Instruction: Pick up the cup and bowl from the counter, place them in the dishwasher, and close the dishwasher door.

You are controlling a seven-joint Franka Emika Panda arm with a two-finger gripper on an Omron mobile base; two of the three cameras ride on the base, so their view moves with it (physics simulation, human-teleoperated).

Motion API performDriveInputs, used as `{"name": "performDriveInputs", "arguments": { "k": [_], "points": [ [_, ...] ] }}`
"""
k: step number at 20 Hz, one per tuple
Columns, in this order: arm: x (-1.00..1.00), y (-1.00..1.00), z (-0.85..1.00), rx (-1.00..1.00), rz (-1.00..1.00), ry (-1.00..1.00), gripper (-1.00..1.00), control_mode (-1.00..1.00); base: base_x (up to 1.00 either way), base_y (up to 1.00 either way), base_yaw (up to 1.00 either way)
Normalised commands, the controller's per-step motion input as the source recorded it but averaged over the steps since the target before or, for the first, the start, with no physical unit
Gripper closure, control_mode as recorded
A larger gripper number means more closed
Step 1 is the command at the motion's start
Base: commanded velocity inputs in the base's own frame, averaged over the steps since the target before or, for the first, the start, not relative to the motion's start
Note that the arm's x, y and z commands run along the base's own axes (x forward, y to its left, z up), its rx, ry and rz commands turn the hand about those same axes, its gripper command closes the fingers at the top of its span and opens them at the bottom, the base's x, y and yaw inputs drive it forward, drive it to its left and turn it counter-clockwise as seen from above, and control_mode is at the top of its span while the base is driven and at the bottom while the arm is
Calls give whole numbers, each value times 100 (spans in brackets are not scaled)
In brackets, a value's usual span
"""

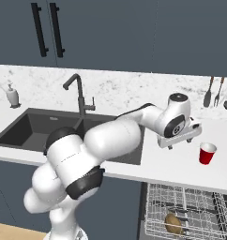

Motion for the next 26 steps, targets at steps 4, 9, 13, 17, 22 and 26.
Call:
{"name": "performDriveInputs", "arguments": {
  "k": [4, 9, 13, 17, 22, 26],
  "points": [
    [19, -53, 0, 11, -8, 0, -100, -100, 0, 0, 0],
    [18, -41, 0, 9, -7, 0, -100, -100, 0, 0, 0],
    [20, -41, 0, 8, -7, 2, -100, -100, 0, 0, 0],
    [13, -20, 0, 4, -6, 1, -100, -100, 0, 0, 0],
    [10, -1, -6, 0, -3, 2, -100, -100, 0, 0, 0],
    [17, 0, -14, 0, -1, 1, -100, -100, 0, 0, 0]
  ]
}}
